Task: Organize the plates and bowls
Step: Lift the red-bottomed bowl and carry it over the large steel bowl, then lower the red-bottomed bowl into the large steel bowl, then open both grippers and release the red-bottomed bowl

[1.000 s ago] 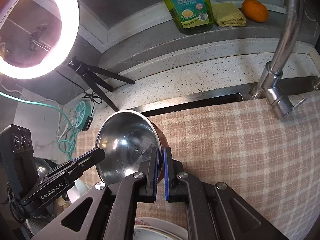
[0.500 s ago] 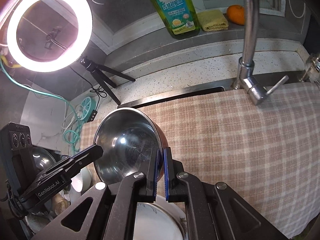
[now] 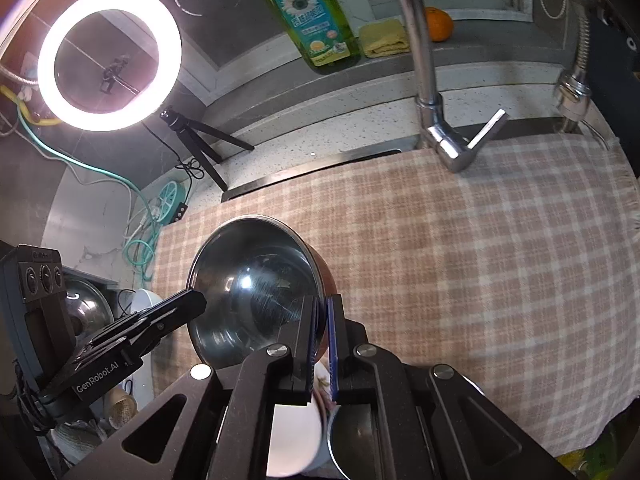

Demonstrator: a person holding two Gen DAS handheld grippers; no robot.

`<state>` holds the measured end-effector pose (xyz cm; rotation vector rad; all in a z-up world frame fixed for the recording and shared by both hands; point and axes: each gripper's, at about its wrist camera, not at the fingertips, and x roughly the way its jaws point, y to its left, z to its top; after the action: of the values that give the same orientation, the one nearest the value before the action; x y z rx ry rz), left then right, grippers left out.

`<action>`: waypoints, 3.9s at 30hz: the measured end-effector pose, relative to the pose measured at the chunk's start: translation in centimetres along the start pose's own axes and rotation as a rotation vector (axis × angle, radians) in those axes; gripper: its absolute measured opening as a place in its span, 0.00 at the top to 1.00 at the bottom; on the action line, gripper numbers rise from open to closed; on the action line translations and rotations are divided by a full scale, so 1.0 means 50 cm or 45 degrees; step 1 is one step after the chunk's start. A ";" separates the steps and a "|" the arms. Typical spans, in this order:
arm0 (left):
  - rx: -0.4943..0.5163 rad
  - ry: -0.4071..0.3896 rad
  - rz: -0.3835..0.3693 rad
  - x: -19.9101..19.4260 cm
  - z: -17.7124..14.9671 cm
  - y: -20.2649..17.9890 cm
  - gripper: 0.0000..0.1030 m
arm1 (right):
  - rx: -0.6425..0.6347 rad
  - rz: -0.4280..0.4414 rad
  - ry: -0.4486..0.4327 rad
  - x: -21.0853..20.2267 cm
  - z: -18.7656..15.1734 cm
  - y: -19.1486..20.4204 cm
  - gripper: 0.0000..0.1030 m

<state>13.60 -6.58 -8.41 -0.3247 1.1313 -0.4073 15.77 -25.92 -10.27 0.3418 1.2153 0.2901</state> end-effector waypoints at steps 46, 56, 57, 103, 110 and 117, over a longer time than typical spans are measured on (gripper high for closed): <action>0.052 0.190 -0.034 0.103 -0.179 -0.144 0.92 | 0.100 -0.053 0.113 -0.042 -0.184 -0.202 0.95; 0.072 0.250 0.006 0.136 -0.204 -0.144 0.92 | 0.095 -0.082 0.159 -0.014 -0.204 -0.218 0.95; 0.074 0.255 0.011 0.139 -0.205 -0.144 0.92 | 0.094 -0.085 0.161 -0.012 -0.205 -0.218 0.95; 0.125 0.338 0.068 0.178 -0.204 -0.134 0.92 | 0.014 -0.134 0.255 0.039 -0.198 -0.207 0.91; 0.127 0.315 0.070 0.168 -0.199 -0.134 0.90 | 0.001 -0.139 0.240 0.027 -0.193 -0.206 0.90; 0.094 0.250 0.040 0.129 -0.188 -0.133 0.90 | -0.046 -0.130 0.161 -0.015 -0.185 -0.188 0.90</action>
<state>6.32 -15.88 -14.28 -0.2044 1.3082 -0.4594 7.10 -33.84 -16.30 0.2316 1.3459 0.2483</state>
